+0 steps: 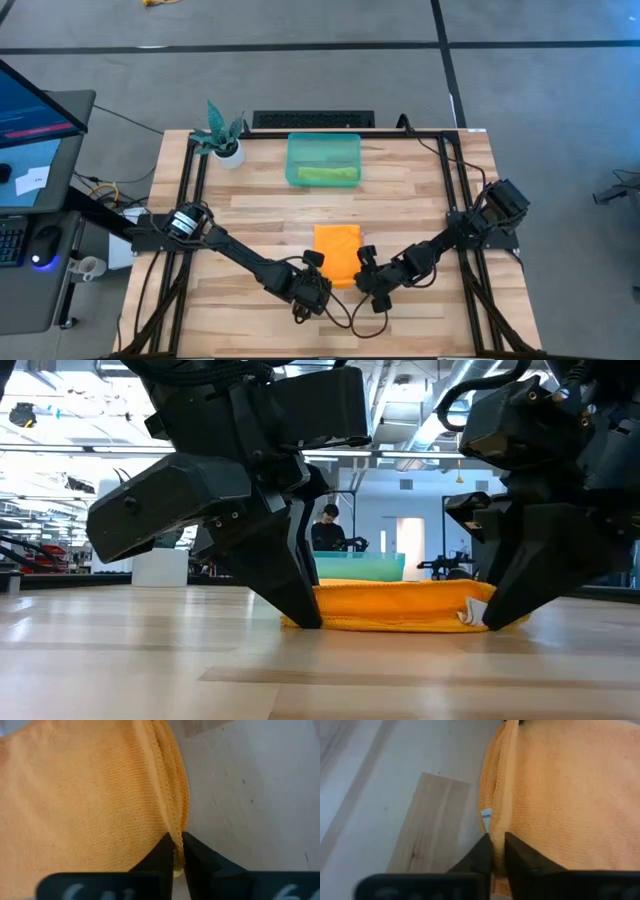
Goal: Roll microfiber towels into tight, uniform cylinder then place into a basket
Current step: Roll the orange towel
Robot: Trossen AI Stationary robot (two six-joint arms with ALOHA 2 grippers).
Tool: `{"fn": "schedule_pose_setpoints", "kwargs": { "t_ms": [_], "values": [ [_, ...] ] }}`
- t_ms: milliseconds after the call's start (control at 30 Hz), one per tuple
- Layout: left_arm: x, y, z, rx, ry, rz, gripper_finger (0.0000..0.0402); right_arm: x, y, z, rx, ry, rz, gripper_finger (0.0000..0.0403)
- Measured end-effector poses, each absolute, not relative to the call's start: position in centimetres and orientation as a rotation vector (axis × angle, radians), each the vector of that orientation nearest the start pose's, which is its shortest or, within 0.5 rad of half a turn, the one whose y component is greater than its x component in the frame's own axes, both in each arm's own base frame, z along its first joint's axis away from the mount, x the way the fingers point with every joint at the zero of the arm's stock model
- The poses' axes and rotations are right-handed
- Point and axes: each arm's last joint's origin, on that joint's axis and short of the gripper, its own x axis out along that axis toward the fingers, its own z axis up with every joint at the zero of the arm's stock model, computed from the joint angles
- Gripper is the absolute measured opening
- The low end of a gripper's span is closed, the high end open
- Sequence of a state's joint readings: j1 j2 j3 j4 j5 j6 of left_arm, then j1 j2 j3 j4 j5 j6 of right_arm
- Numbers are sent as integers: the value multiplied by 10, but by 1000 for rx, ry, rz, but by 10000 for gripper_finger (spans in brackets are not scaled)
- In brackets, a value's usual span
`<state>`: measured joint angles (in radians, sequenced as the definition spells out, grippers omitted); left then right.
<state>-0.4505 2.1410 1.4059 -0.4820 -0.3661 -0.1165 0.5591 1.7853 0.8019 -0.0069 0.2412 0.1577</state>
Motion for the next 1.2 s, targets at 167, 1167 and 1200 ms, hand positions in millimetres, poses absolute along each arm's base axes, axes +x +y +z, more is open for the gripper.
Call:
{"fn": "schedule_pose_setpoints", "kwargs": {
  "t_ms": [167,1167,1200],
  "values": [
    [376,-177,123,370,1107,10,8,270,162,112,-219,944,263,10],
    [380,-170,156,-340,1136,-16,9,269,154,136,246,1027,315,14],
    [381,-169,156,-345,1139,-10,9,271,150,136,268,1034,293,15]
  ]
}}
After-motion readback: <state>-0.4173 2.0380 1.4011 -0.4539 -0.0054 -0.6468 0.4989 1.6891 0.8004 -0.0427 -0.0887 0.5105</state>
